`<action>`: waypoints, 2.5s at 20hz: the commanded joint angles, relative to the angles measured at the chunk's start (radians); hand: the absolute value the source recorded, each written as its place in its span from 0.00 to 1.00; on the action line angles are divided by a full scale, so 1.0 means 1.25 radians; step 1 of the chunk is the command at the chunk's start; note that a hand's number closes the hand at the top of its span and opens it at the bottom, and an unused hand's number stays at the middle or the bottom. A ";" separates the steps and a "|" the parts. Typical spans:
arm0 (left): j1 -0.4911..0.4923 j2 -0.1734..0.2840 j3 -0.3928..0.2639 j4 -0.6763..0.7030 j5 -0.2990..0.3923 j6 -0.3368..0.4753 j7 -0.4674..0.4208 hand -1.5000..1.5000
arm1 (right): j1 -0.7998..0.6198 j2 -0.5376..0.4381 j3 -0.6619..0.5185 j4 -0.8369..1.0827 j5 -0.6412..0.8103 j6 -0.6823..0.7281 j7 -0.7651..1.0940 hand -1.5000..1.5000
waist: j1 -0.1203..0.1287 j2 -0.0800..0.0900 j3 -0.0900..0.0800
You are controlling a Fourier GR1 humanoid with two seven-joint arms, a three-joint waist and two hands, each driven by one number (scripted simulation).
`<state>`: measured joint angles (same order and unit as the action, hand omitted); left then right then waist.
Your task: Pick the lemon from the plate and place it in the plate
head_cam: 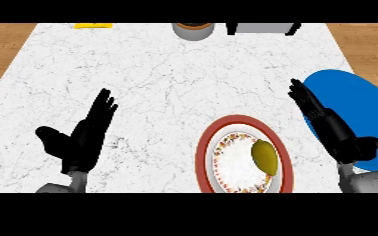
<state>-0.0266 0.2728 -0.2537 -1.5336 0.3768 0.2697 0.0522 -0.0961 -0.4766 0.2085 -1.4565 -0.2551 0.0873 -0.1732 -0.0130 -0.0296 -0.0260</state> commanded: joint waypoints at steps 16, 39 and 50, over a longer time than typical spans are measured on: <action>-0.097 0.101 0.038 0.103 -0.089 -0.033 0.023 0.50 | -0.019 -0.082 -0.071 0.282 0.170 0.254 -0.786 0.00 | 0.015 0.031 0.023; -0.133 0.081 0.138 0.152 -0.112 -0.104 0.051 0.50 | 0.001 -0.080 0.052 0.098 0.593 -0.036 -0.501 0.00 | 0.007 0.023 0.020; -0.096 0.050 0.150 0.056 -0.170 -0.089 0.110 0.50 | 0.007 -0.080 0.044 0.081 0.742 0.018 -0.418 0.00 | 0.011 0.023 0.021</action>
<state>-0.1702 0.3481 -0.0717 -1.3933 0.1966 0.1343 0.1459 -0.1088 -0.5615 0.2809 -1.3249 0.6352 0.0660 -0.7162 0.0003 -0.0006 -0.0001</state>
